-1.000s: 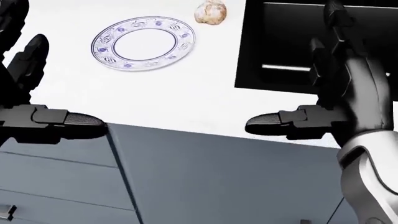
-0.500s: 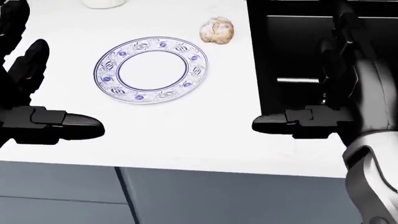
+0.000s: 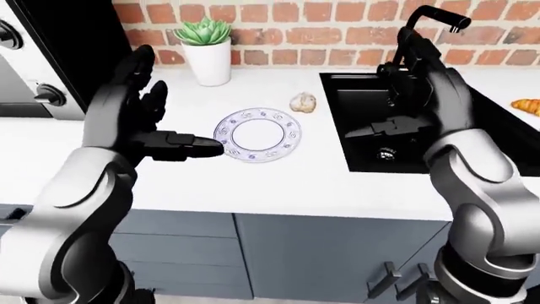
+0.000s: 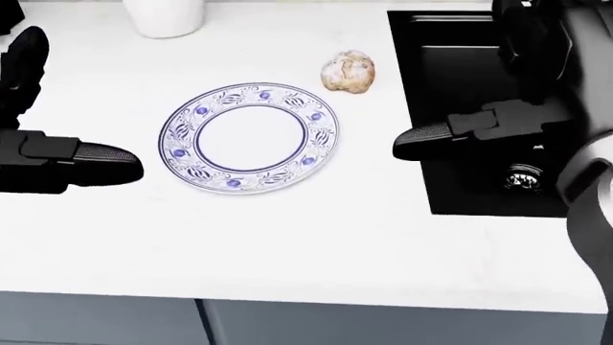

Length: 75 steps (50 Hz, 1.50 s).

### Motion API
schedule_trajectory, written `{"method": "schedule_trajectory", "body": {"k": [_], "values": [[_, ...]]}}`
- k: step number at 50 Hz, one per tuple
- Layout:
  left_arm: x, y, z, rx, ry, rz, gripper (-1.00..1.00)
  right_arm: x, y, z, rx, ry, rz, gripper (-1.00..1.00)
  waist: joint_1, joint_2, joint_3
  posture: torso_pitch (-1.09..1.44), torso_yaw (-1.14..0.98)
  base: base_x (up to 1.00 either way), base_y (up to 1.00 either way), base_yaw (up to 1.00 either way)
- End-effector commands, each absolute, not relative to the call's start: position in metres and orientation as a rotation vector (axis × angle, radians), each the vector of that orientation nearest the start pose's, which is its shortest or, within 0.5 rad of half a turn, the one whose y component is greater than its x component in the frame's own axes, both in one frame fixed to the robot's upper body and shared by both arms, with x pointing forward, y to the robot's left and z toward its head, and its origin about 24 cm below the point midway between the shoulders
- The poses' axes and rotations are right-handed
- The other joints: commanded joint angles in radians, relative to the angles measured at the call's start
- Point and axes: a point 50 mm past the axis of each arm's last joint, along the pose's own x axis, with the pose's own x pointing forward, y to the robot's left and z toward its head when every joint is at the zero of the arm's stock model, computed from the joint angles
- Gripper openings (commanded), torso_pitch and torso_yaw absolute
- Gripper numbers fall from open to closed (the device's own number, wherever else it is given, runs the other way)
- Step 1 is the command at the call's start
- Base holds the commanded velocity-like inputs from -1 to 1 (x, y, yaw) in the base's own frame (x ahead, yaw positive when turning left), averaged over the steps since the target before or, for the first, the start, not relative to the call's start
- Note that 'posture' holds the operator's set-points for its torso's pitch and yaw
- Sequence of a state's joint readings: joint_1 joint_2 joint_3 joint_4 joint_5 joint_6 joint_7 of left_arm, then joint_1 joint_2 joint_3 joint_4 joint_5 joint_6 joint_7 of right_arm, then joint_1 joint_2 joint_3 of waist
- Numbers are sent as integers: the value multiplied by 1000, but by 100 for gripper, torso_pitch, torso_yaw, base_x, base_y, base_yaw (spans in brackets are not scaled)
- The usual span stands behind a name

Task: Place the pastries on the plates.

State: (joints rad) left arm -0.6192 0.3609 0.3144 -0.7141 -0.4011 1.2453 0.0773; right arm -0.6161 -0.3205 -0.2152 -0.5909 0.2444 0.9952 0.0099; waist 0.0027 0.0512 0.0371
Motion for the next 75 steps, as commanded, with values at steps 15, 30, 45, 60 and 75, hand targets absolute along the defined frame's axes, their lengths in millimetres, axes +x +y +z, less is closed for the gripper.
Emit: {"method": "schedule_trajectory", "body": {"k": [15, 30, 45, 60, 75], "values": [[253, 196, 285, 92, -209, -9, 100, 276, -185, 301, -156, -327, 85, 100, 16, -98, 9, 0, 0, 15, 0, 0], [249, 202, 295, 99, -225, 0, 100, 280, -186, 316, -152, -312, 98, 100, -5, -16, -18, 0, 0, 1, 0, 26], [247, 203, 297, 106, -236, 3, 100, 281, -186, 315, -173, -310, 95, 100, 12, -99, 1, 0, 0, 44, 0, 0], [243, 206, 306, 108, -250, 5, 100, 286, -179, 325, -202, -314, 107, 100, -2, -21, -8, 0, 0, 13, 0, 0], [240, 208, 310, 110, -257, 7, 100, 317, -158, 317, -283, -252, 179, 100, -15, -37, 8, 0, 0, 0, 0, 0]]}}
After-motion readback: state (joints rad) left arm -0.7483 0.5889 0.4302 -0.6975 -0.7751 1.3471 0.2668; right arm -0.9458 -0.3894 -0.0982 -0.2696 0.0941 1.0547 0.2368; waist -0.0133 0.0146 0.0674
